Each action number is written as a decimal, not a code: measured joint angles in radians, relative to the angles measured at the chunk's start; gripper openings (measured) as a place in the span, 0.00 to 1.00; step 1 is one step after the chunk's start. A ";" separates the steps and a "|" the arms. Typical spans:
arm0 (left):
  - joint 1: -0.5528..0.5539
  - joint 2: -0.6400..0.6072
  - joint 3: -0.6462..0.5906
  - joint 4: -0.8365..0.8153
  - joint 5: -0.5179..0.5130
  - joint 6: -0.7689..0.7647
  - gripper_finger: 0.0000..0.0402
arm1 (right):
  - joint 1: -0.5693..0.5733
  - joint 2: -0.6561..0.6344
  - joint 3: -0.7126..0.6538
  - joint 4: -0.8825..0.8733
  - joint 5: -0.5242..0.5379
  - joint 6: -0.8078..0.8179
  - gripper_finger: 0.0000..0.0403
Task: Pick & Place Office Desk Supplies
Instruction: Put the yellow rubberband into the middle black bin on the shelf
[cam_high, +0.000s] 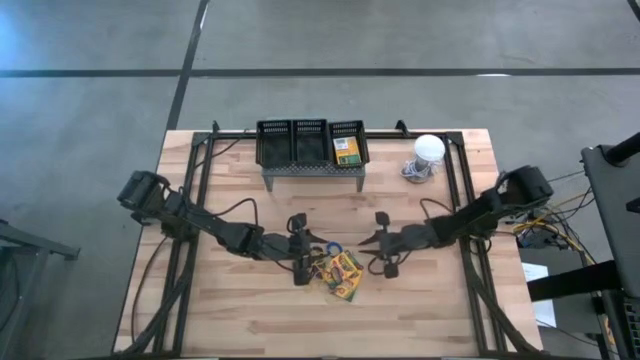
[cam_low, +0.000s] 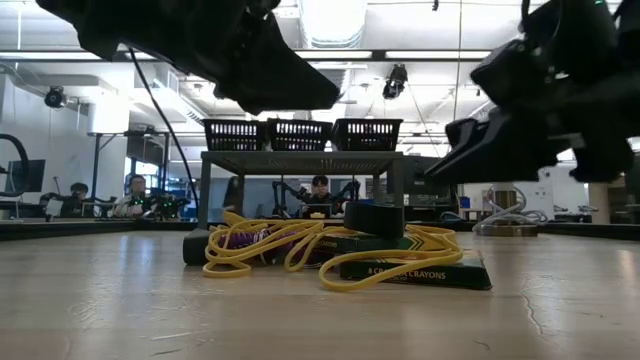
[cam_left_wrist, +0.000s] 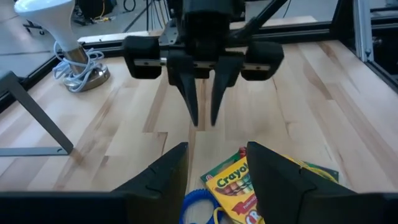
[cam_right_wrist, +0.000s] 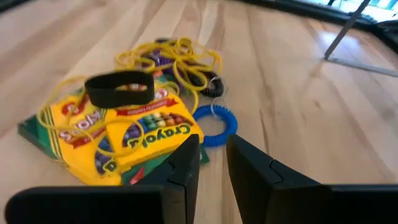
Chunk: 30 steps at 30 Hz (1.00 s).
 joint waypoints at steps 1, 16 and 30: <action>0.002 0.001 0.000 -0.001 0.000 0.000 0.41 | 0.000 0.021 0.016 0.000 0.000 0.006 0.18; 0.017 0.003 0.000 -0.022 0.000 0.002 0.41 | 0.002 0.217 0.188 -0.044 -0.018 0.070 0.17; 0.018 0.003 0.000 -0.045 0.000 0.000 0.41 | 0.000 0.069 0.104 -0.046 -0.019 0.041 0.15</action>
